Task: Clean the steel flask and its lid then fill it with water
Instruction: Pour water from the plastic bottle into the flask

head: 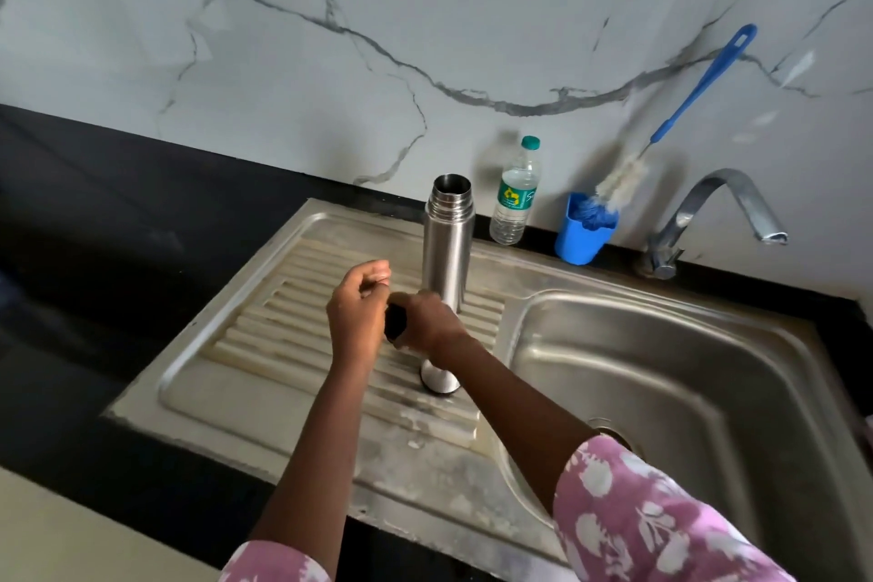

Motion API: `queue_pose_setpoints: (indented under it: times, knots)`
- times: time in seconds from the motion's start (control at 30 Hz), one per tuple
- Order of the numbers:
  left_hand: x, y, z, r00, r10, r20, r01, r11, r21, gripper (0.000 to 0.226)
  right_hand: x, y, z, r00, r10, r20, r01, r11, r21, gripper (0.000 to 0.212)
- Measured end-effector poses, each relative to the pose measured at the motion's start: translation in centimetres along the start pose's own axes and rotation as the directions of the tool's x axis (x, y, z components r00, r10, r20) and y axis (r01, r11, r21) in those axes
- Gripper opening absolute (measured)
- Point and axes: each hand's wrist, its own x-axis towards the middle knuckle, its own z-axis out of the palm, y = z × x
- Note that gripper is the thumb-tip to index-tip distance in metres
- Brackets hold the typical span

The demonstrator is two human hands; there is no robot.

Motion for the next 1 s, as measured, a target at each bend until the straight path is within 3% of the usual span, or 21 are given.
queue_pose_setpoints:
  times: [0.1,0.2,0.3,0.37,0.5,0.63,0.8,1.0]
  knots:
    - [0.8,0.5,0.6,1.000,0.005,0.019,-0.004,0.999,-0.039,0.027,-1.5,0.8,-4.1,0.995,0.043,-0.091,-0.023,0.977,0.211,0.052]
    - [1.9,1.5,1.7,0.994,0.011,0.112,-0.013,1.000,0.015,0.040,-3.5,2.1,-9.5,0.994,0.067,-0.085,-0.022,0.896,0.443,0.062]
    - [3.7,2.6,3.2,0.960,0.000,0.279,-0.035,0.992,0.122,0.064,-4.8,3.0,-14.6,0.996,0.043,-0.079,0.024,0.722,0.692,0.043]
    - [5.0,3.1,4.4,0.932,-0.034,0.362,-0.017,0.990,0.137,0.087,-4.4,3.1,-17.3,0.983,0.058,-0.177,0.101,0.633,0.768,0.037]
    - [6.5,3.8,6.8,0.923,-0.021,0.384,-0.035,0.990,0.140,0.114,-1.9,2.1,-20.1,0.949,0.045,-0.312,0.174,0.749,0.639,0.050]
    - [6.7,3.4,8.3,0.925,0.027,0.378,-0.047,0.998,0.043,0.092,0.3,0.6,-20.9,0.969,-0.034,-0.246,0.112,0.944,0.311,0.056]
    - [7.1,1.9,8.9,0.943,0.058,0.327,-0.059,0.998,-0.006,0.062,2.0,-0.2,-21.6,0.980,-0.089,-0.178,0.108,0.990,0.095,0.055]
    - [7.1,1.6,9.0,0.948,0.068,0.312,-0.078,0.997,0.019,0.059,3.2,-1.4,-21.0,0.987,-0.144,-0.077,0.133,0.982,-0.132,0.058]
